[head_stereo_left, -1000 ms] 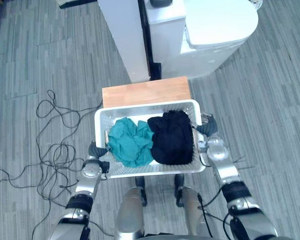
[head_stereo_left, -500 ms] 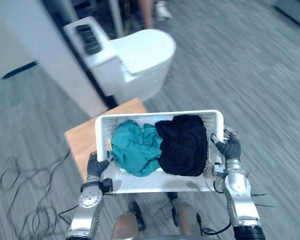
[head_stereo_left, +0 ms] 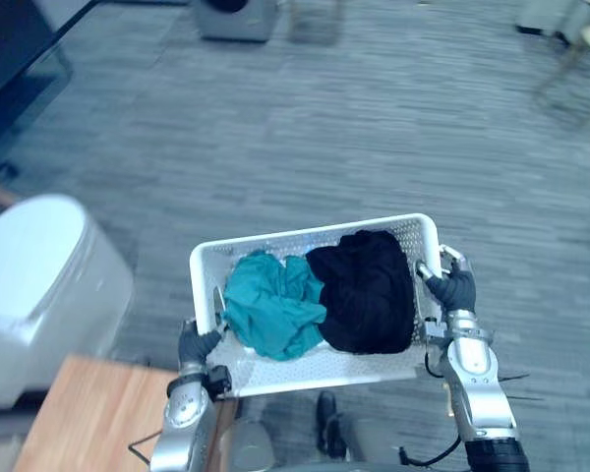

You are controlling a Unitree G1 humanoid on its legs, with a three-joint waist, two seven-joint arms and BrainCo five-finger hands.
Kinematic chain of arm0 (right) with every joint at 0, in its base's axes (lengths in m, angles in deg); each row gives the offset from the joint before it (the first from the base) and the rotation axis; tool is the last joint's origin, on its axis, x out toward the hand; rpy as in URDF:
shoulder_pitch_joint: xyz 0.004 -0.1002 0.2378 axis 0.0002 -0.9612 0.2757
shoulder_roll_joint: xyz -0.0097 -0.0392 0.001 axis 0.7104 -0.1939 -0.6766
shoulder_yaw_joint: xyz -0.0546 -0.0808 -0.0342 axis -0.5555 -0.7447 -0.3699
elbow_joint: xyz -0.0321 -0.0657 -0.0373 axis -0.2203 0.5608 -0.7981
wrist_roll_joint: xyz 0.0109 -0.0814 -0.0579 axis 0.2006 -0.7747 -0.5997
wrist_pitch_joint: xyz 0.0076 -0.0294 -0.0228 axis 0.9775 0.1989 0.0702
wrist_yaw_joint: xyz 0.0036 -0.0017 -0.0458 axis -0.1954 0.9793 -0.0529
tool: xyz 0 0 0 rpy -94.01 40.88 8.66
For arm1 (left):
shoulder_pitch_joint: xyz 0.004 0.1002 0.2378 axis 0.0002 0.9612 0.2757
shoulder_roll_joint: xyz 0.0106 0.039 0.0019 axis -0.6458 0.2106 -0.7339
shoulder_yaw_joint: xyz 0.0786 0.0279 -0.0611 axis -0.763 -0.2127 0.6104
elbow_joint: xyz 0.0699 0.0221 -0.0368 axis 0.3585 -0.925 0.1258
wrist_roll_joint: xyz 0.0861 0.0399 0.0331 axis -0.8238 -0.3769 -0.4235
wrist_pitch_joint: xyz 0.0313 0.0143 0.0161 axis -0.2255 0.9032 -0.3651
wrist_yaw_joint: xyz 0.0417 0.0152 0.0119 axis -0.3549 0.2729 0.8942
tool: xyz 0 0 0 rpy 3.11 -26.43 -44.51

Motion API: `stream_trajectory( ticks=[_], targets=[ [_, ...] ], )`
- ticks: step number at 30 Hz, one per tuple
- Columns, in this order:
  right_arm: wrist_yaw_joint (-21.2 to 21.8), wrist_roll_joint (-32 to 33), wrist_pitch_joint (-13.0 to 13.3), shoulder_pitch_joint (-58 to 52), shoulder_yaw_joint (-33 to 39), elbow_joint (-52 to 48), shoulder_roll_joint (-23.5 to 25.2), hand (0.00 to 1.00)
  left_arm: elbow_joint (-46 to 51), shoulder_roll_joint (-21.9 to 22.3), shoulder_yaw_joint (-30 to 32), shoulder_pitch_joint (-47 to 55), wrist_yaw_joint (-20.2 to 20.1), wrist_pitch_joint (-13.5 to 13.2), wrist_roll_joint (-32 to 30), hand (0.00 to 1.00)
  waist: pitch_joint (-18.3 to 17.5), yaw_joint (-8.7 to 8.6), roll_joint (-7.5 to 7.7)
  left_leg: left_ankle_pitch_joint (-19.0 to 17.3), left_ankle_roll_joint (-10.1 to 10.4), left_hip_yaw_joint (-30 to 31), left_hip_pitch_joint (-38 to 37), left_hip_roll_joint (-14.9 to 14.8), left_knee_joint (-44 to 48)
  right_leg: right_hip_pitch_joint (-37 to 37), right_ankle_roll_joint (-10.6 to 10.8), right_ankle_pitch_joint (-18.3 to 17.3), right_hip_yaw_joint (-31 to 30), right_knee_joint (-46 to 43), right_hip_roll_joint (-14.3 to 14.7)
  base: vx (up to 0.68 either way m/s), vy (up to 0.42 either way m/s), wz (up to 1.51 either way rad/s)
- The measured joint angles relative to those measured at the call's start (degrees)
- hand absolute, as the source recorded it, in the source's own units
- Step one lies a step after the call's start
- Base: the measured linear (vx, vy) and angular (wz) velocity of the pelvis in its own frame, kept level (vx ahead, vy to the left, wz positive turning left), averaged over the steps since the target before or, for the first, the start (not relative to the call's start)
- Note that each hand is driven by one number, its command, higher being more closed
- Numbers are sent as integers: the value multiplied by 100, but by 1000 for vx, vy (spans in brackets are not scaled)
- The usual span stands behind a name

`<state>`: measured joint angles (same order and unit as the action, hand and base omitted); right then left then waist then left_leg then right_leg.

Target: Pick up the laundry basket with both hands and put the clothes into the washing machine.

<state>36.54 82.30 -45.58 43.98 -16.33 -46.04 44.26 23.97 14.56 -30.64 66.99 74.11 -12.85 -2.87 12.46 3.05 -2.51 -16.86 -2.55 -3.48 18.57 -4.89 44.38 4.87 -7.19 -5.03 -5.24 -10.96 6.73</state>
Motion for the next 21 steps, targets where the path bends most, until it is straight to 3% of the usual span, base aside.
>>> stream_trajectory(
  ticks=[1,2,3,4,5,6,7,8,9,10,11,12,13,14,15,17,18,19,20,21],
  targets=[
    [6,-1,0,-2,-17,1,-46,100,0,3,4,16,-10,0,0,100,-36,20,-83,95,155,156,179,95,-643,-105,1,-1,-95,173,6,407,230,-94],
    [7,1,-1,-6,-11,7,-101,100,15,8,8,14,-48,0,-1,100,-83,33,-187,305,456,196,354,172,-1540,-231,40,-23,-161,371,2,389,228,-55],
    [7,6,0,-10,1,7,-109,100,35,18,8,8,-55,1,-3,100,-98,30,-263,479,576,173,430,183,-2184,-348,95,-55,-191,490,3,420,237,-39],
    [7,17,-3,-18,19,9,-110,100,53,19,16,2,-60,2,-8,100,-99,57,-288,879,485,126,449,197,-2565,-467,177,-152,-249,541,-9,500,254,-31],
    [6,23,1,-78,28,4,-48,100,53,7,19,7,-61,8,-11,100,-132,103,-250,1311,165,-51,303,234,-2669,-590,262,-390,-315,488,-89,442,208,-15],
    [6,27,7,-124,42,3,-18,100,53,12,15,13,-61,13,-15,100,-180,79,-212,1403,22,-137,279,312,-2648,-614,315,-546,-301,408,-169,702,311,5],
    [11,27,19,-236,91,6,14,100,53,16,-13,28,-75,19,-30,100,-273,69,-90,1373,-204,-256,189,508,-2567,-573,631,-897,-242,-45,-397,711,287,20],
    [80,22,18,-341,177,10,39,100,52,56,-51,30,-76,39,-70,100,-306,84,-32,1118,-402,-333,10,723,-2498,-262,967,-1106,-186,-1076,-587,703,264,19],
    [114,18,16,-379,227,17,62,100,52,55,-67,29,-77,49,-98,100,-306,69,-32,1017,-471,-365,-92,812,-2439,-76,1433,-1214,-148,-1733,-685,574,176,12],
    [126,18,13,-379,270,140,129,100,49,-12,-109,35,-78,64,-134,100,-303,42,-27,801,-561,-395,-391,964,-2371,290,2259,-1161,-108,-3041,-876,467,138,8],
    [126,18,-2,-369,271,275,194,100,50,-61,-113,35,-77,128,-138,100,-297,13,-18,604,-646,-395,-809,1119,-2451,655,2076,-1067,15,-4182,-1101,608,168,1],
    [126,19,-2,-371,271,327,229,100,50,-86,-112,40,-77,139,-141,100,-293,-21,-30,522,-669,-392,-1024,1150,-2508,788,1851,-1078,117,-4604,-1198,595,143,-1],
    [126,20,-3,-379,270,400,287,100,50,-154,-112,41,-77,146,-155,100,-282,-112,-68,387,-704,-321,-1459,1169,-2696,1028,1420,-1173,416,-5011,-1331,679,126,7],
    [136,20,-2,-391,266,398,314,100,50,-231,-113,22,-77,146,-177,100,-282,-238,-106,254,-729,-182,-1867,1111,-2944,1347,1089,-1335,725,-5005,-1367,533,69,9],
    [136,22,2,-395,266,394,317,100,50,-255,-114,8,-77,148,-178,100,-288,-264,-119,220,-719,-141,-2008,1073,-3038,1496,1021,-1379,814,-4901,-1351,531,29,11],
    [136,30,6,-427,274,332,300,100,49,-312,-148,-60,-77,153,-173,100,-300,-363,-132,44,-613,-56,-2387,885,-3283,2020,998,-1374,1135,-3983,-1189,507,-6,10],
    [136,56,28,-438,321,307,288,100,2,-449,-242,-175,-77,157,-170,100,-287,-417,-127,-29,-506,44,-2663,779,-3513,2279,1048,-1119,1169,-2932,-1044,608,-48,31],
    [136,90,16,-456,389,307,271,100,-38,-531,-312,-296,-77,168,-174,100,-285,-527,-112,-64,-423,142,-2881,713,-3695,2325,1132,-532,1151,-1594,-948,756,-83,61],
    [135,141,11,-498,411,276,277,100,-46,-634,-346,-416,-77,167,-190,100,-264,-648,110,-146,-243,228,-3263,804,-3869,2394,1230,260,1138,-109,-1013,785,-128,54],
    [135,141,10,-532,410,258,266,100,-80,-640,-351,-442,-77,167,-201,100,-276,-673,154,-232,-101,243,-3404,816,-3877,2424,1160,437,1142,115,-1026,852,-157,51]
  ],
)
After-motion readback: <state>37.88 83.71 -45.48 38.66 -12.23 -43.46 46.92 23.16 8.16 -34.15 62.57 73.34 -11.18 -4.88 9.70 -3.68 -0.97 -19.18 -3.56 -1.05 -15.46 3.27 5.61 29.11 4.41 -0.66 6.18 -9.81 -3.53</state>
